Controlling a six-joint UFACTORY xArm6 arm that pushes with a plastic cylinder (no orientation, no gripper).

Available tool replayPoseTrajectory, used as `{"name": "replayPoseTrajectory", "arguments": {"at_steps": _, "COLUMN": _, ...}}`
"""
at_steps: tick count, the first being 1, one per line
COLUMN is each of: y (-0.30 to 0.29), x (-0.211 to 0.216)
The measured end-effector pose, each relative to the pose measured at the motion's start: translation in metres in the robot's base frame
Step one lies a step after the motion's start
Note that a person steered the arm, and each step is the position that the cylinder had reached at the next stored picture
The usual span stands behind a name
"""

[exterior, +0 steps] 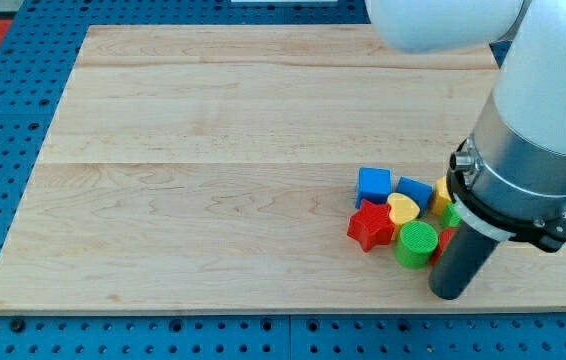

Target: Push the green star slightly to the top of the board

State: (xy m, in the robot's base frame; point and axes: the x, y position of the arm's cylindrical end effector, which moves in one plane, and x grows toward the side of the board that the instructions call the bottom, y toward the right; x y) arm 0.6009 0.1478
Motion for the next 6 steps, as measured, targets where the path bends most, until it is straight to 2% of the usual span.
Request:
{"name": "replayPoseTrajectory", "arguments": {"at_steps": 1, "y": 0.0, "x": 0.004}}
{"name": "replayPoseTrajectory", "arguments": {"at_steps": 2, "y": 0.062, "x": -0.004}}
{"name": "replayPoseTrajectory", "arguments": {"at_steps": 3, "y": 0.058, "x": -0.034}}
{"name": "replayPoseTrajectory", "arguments": {"at_steps": 5, "y": 0.04, "x": -0.051}}
{"name": "replayPoseTrajectory", "arguments": {"at_steps": 6, "y": 0.072, "x": -0.066}}
